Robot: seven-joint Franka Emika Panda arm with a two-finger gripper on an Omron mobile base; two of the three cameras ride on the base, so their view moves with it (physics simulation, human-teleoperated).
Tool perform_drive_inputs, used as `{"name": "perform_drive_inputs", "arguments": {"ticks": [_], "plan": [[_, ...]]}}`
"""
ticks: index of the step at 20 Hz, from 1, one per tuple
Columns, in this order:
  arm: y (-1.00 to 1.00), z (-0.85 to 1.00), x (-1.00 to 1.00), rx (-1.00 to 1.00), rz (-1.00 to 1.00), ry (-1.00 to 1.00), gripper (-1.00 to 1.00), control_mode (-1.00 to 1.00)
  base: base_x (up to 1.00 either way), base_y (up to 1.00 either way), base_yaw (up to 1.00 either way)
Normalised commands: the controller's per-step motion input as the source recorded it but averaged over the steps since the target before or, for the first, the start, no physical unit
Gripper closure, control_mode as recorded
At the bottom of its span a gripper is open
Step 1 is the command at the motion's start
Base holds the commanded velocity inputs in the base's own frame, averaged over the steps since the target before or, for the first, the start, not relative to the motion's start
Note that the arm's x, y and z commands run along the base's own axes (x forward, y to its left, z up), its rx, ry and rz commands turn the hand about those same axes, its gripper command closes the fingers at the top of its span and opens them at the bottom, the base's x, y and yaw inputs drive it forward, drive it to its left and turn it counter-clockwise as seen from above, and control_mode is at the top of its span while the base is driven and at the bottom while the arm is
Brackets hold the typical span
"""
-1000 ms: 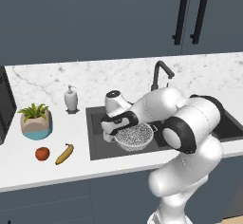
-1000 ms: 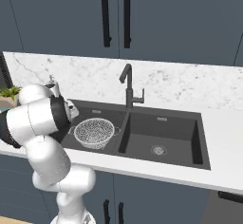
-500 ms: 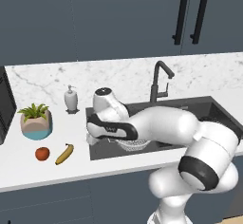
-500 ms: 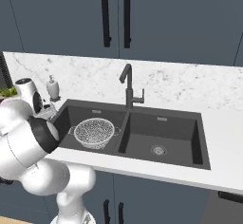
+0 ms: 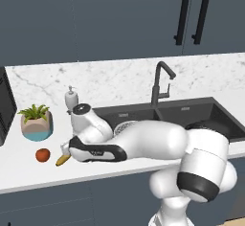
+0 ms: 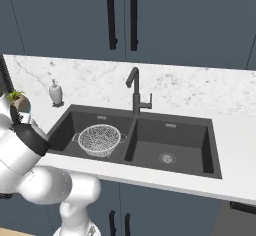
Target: Put the colander in the sink, put the banana, orange in the colander, and turn on the sink faucet and pour water over the colander.
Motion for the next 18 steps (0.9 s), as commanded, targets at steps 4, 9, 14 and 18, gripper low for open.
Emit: {"name": "perform_drive_inputs", "arguments": {"ticks": [4, 9, 14, 18], "plan": [[0.88, 0.0, 0.21, 0.0, -0.47, 0.02, -1.0, -1.0, 0.0, 0.0, 0.0], [0.52, 0.0, 0.32, 0.01, -0.4, 0.09, -1.0, -1.0, 0.0, 0.0, 0.0], [0.17, -0.1, 0.31, 0.01, -0.32, 0.11, -1.0, -1.0, 0.0, 0.0, 0.0], [0.02, -0.32, 0.28, 0.02, -0.25, 0.13, -1.0, -1.0, 0.0, 0.0, 0.0]]}}
